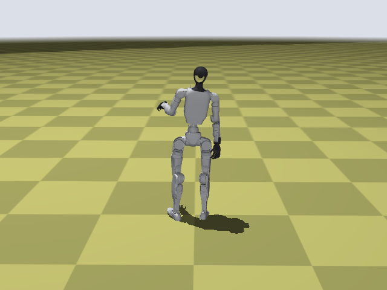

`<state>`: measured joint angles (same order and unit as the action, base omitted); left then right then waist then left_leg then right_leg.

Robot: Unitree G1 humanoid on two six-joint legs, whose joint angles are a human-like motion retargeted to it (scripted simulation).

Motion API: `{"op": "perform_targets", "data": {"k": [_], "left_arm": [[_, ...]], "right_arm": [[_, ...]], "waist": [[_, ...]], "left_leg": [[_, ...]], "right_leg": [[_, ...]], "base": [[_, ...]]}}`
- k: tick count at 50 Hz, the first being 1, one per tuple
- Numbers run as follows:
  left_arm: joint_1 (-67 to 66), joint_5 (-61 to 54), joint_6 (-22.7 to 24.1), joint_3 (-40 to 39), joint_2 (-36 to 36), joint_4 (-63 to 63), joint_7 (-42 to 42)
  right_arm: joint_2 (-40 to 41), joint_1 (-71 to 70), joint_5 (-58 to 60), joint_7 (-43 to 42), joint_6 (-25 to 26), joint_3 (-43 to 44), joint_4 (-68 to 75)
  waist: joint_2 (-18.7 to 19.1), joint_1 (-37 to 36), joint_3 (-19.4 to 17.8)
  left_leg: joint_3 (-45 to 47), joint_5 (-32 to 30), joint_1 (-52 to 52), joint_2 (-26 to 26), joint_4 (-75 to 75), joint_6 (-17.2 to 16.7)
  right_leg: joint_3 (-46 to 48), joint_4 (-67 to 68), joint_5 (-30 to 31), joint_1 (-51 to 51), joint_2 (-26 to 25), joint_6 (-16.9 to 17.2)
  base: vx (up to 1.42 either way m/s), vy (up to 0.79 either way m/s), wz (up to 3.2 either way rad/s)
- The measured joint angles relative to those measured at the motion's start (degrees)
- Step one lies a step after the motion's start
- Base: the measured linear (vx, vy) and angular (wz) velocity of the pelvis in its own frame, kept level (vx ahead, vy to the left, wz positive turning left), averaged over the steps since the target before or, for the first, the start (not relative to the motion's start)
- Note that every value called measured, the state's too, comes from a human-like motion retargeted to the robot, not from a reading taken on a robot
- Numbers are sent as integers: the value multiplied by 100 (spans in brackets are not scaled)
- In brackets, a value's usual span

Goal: In place motions

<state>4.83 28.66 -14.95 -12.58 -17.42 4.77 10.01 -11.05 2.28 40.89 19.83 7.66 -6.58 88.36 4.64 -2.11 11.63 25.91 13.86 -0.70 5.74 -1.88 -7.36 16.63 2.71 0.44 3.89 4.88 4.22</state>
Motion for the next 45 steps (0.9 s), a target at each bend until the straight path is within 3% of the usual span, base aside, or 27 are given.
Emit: {"op": "perform_targets", "data": {"k": [3,8,10,12,15,20,22,25,27,30,34,35,37,40,42,45], "left_arm": [[120,-678,596,-174,-254,-303,-972],[384,-415,2745,-715,-646,-796,-4544],[495,59,3110,-932,-771,-900,-5814],[621,136,3097,-1078,-807,-924,-6265],[905,-778,2549,-1096,-631,-658,-5822],[1453,-3308,509,-1265,-326,147,-3503],[1583,-4166,36,-1203,-251,279,-2466],[1675,-4869,178,-1028,-163,193,-1487],[1681,-4634,887,-842,-241,37,-1578],[1753,-3336,1807,-494,-428,-252,-2501],[2003,-1127,2129,-55,-904,-923,-3687],[2079,-652,2157,94,-1066,-1102,-3643],[2268,-127,2040,482,-1310,-1349,-2705],[2582,-94,1388,1147,-1486,-1417,-538],[2713,-124,1022,1429,-1513,-1269,355],[2730,-26,703,1533,-1528,-1106,354]], "right_arm": [[-19,14,-48,34,-4,29,23],[-3,-2,-107,57,57,-13,70],[12,-3,-72,44,63,-33,61],[26,18,-4,31,53,-56,36],[42,42,87,0,31,-103,9],[30,37,68,38,22,-81,25],[19,28,23,66,13,-67,32],[4,30,-63,81,-3,-47,45],[-12,24,-144,78,-7,-29,68],[-9,-5,-263,96,3,5,102],[-15,-18,-301,106,-9,21,80],[-27,-12,-293,100,-20,7,71],[-33,-7,-249,99,-34,-23,64],[-21,-27,-218,111,-14,-48,78],[-5,-48,-227,111,10,-45,64],[17,-79,-192,81,9,-43,3]], "waist": [[-17,-43,59],[-24,1,154],[-29,29,170],[-32,51,182],[-35,79,209],[-35,61,229],[-33,62,221],[-28,51,210],[-28,25,192],[-49,-20,152],[-51,-2,125],[-44,13,131],[-36,36,157],[-29,69,179],[-22,115,141],[-12,202,39]], "left_leg": [[-30,-6,-61,9,-7,0],[-92,-7,-167,14,-27,3],[-127,-7,-189,6,-33,7],[-162,-8,-192,1,-36,7],[-194,-9,-192,-3,-45,10],[-176,-5,-170,-8,-53,12],[-159,-3,-159,0,-53,11],[-118,3,-144,20,-50,9],[-79,7,-136,32,-50,7],[-21,8,-133,58,-54,-1],[-10,-4,-158,92,-58,-9],[-13,-9,-166,97,-56,-10],[-18,-16,-185,108,-55,-9],[-18,-22,-206,127,-66,-4],[-33,-24,-188,130,-73,1],[-58,-29,-131,119,-72,10]], "right_leg": [[22,16,-7,45,7,9],[75,1,-7,102,-5,-4],[107,-10,-3,105,-7,-15],[140,-17,2,94,-1,-16],[172,-12,2,82,12,-14],[155,-5,-12,55,6,-23],[138,1,-16,49,1,-19],[98,4,-18,48,-14,-10],[61,5,-22,50,-26,-8],[5,26,-32,64,-26,11],[-1,39,-18,101,-20,36],[7,29,-9,107,-24,35],[25,18,7,124,-35,34],[45,10,17,134,-53,33],[68,-3,27,106,-68,20],[110,-30,50,47,-91,-11]], "base": [[0,0,0],[0,0,0],[0,0,0],[0,0,0],[0,0,0],[0,0,0],[0,0,0],[0,0,0],[-1,-1,-9],[-1,-1,-6],[0,0,0],[0,0,0],[0,0,0],[0,0,0],[0,0,0],[0,0,0]]}}
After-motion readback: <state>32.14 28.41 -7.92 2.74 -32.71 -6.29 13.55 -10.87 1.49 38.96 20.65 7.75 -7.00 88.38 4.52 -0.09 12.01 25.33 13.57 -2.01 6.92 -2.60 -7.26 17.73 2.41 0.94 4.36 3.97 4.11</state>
